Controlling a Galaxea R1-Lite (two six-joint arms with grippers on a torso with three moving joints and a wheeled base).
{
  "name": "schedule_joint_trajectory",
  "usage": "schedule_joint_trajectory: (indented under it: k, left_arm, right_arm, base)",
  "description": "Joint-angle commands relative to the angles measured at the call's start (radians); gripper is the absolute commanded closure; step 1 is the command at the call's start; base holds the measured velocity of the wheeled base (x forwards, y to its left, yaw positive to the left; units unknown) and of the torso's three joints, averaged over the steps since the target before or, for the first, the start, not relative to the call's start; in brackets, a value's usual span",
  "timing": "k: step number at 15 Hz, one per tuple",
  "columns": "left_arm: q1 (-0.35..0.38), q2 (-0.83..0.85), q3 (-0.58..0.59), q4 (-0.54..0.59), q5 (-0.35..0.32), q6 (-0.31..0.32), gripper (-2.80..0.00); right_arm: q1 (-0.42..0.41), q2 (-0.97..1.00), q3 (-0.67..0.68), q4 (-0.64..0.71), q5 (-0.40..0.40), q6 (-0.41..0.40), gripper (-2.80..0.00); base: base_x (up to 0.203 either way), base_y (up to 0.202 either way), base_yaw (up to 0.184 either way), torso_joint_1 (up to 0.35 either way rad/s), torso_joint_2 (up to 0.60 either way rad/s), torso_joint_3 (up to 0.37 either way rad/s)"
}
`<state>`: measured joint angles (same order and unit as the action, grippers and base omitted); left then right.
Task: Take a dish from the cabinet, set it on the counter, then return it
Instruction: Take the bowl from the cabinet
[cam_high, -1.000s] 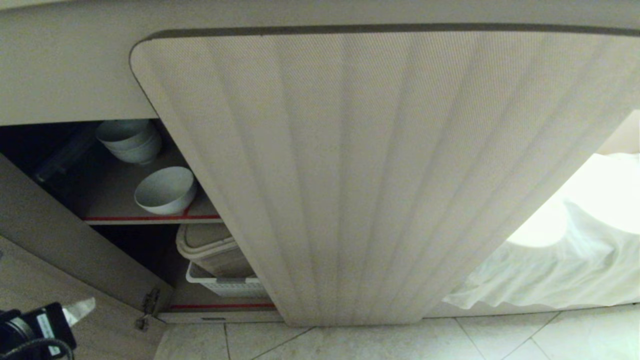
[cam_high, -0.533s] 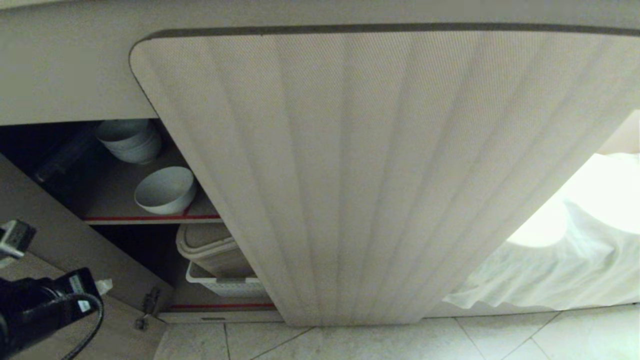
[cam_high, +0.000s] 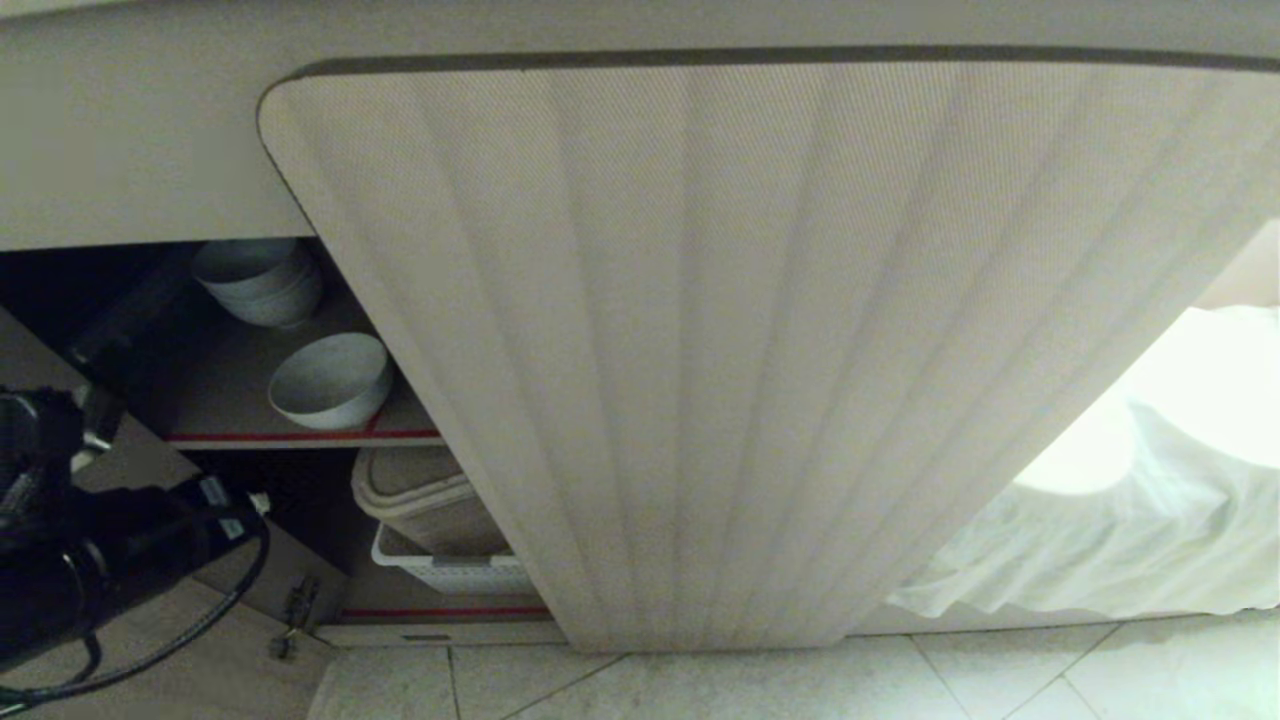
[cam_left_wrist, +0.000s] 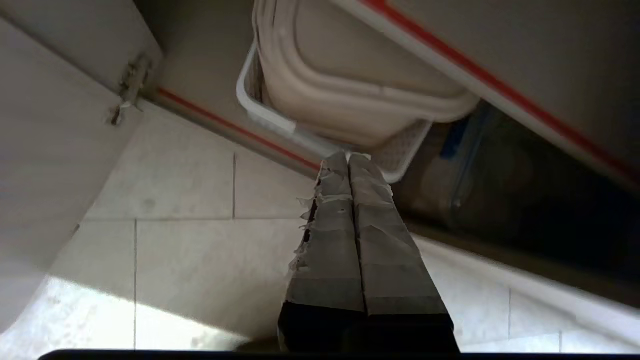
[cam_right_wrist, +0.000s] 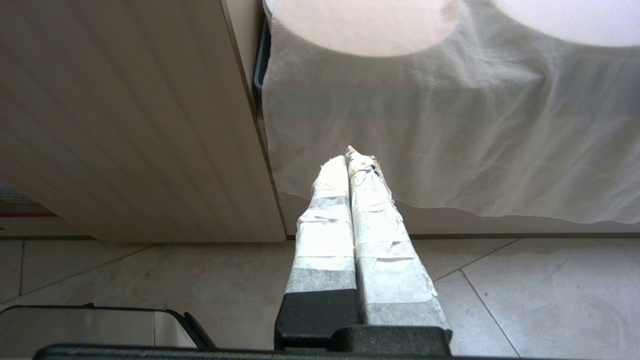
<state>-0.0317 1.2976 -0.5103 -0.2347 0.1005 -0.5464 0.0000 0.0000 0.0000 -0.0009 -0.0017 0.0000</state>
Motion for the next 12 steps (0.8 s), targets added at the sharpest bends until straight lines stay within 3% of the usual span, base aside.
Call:
schedule_joint_trajectory:
  k: [1, 8, 12]
  left_arm:
    - [-0.004, 0.060, -0.043, -0.004, 0.005, -0.005, 0.00]
    - [-0.004, 0.095, -0.121, 0.003, 0.059, -0.090, 0.00]
    - [-0.004, 0.112, -0.122, -0.006, 0.095, -0.089, 0.00]
  right_arm:
    - [0.000, 0.000, 0.000, 0.000, 0.000, 0.001, 0.00]
    - [0.000, 0.000, 0.000, -0.001, 0.000, 0.001, 0.00]
    - [0.000, 0.000, 0.000, -0.001, 0.000, 0.000, 0.00]
  base:
    - [0.000, 0.000, 0.000, 0.000, 0.00, 0.000]
    - [0.000, 0.000, 0.000, 0.000, 0.00, 0.000]
    - [0.000, 0.000, 0.000, 0.000, 0.00, 0.000]
